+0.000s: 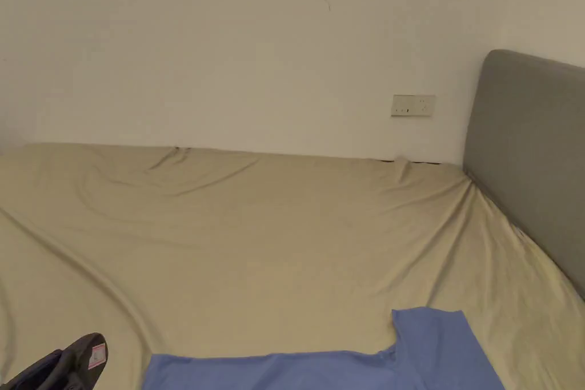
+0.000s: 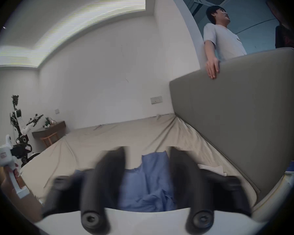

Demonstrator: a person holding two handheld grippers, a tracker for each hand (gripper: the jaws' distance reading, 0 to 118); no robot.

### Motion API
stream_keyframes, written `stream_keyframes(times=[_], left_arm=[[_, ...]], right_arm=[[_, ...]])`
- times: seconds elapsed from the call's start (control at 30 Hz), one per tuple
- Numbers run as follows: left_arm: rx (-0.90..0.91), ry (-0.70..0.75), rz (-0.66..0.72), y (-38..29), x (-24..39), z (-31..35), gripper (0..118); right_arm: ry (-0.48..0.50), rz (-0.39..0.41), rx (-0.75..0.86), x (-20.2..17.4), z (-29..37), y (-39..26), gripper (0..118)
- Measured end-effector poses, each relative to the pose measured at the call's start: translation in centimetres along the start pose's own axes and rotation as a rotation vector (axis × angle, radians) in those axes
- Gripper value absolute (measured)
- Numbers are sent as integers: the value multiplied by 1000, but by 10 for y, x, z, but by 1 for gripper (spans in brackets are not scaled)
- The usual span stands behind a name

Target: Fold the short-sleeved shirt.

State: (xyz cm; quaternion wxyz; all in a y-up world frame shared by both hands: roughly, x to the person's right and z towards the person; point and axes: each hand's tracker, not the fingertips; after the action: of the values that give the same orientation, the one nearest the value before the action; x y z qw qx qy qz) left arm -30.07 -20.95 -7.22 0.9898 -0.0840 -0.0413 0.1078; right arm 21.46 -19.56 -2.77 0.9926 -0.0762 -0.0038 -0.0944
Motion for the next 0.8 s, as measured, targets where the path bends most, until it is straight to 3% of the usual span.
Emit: stream_keyframes(times=[0.23, 0.43, 0.47, 0.5, 0.53, 0.57, 0.73, 0.8], left_arm=[[-241, -17, -55, -27, -15, -38, 0], [-491, -12, 41, -24, -51, -161, 0], [-526, 22, 25, -30, -56, -187, 5], [-545, 71, -13, -39, -60, -212, 29], [-597, 100, -42, -48, -64, -239, 90], [-660, 126, -65, -60, -69, -260, 118], [-785, 208, -87, -127, -92, -329, 116], [-786, 240, -76, -143, -98, -340, 97]], right_arm=[[40, 80, -134, -19, -27, -26, 11], [21, 69, -199, -15, -64, -41, 11], [14, 69, -209, -15, -71, -43, 11], [10, 65, -222, -14, -79, -46, 11], [7, 57, -237, -12, -87, -49, 11], [4, 52, -250, -10, -94, -52, 11], [-12, 43, -313, -4, -130, -68, 11], [-3, -4, -346, 1, -141, -75, 11]])
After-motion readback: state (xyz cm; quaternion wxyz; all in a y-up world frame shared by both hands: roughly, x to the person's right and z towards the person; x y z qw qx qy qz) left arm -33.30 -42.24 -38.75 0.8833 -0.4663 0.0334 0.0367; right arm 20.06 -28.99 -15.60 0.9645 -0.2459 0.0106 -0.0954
